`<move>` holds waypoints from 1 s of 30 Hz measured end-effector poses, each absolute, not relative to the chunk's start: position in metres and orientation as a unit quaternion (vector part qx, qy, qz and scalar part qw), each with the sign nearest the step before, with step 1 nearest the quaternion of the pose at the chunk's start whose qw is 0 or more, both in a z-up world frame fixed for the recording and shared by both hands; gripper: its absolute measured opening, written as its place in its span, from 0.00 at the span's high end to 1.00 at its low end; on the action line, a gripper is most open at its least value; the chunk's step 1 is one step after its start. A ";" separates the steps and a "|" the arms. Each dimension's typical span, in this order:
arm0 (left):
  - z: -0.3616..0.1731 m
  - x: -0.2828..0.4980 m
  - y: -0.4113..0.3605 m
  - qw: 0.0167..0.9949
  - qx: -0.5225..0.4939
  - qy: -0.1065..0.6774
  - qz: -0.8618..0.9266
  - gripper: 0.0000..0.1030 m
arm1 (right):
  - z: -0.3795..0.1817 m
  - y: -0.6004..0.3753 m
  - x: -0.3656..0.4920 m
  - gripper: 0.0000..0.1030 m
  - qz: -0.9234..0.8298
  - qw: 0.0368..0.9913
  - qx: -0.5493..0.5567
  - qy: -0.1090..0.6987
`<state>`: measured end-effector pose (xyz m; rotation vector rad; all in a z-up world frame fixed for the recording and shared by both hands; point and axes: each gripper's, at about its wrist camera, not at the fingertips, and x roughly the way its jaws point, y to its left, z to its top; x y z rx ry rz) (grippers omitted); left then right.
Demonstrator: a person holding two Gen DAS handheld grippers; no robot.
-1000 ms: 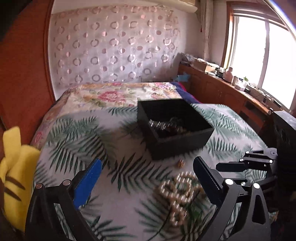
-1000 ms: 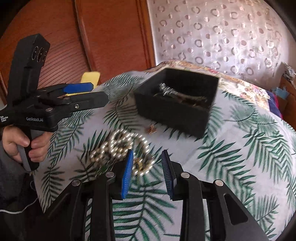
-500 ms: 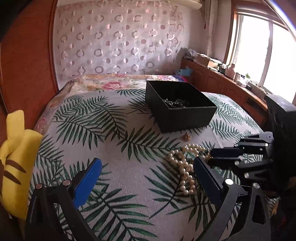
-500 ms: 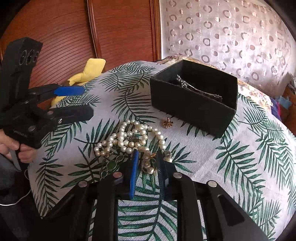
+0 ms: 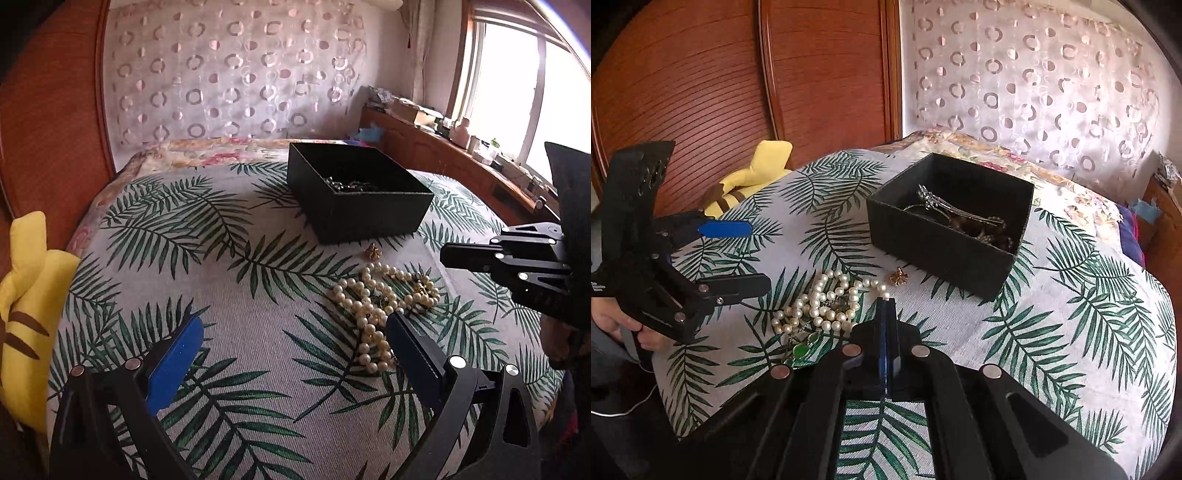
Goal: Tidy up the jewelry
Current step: 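Move both tools back to the pearl necklace beside the box, then grasp the pearl necklace with the right tool and lift it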
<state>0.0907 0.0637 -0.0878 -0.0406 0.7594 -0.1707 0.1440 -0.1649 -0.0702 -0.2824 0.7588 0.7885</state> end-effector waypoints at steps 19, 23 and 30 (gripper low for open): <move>-0.092 0.089 0.066 0.923 -0.028 0.375 -0.084 0.08 | -0.094 -0.114 0.146 0.78 0.417 0.763 -0.295 0.397; -0.092 0.090 0.067 0.922 -0.028 0.376 -0.084 0.08 | -0.097 -0.106 0.150 0.75 0.428 0.742 -0.308 0.415; -0.093 0.091 0.067 0.920 -0.035 0.381 -0.084 0.08 | -0.098 -0.096 0.148 0.92 0.444 0.727 -0.314 0.420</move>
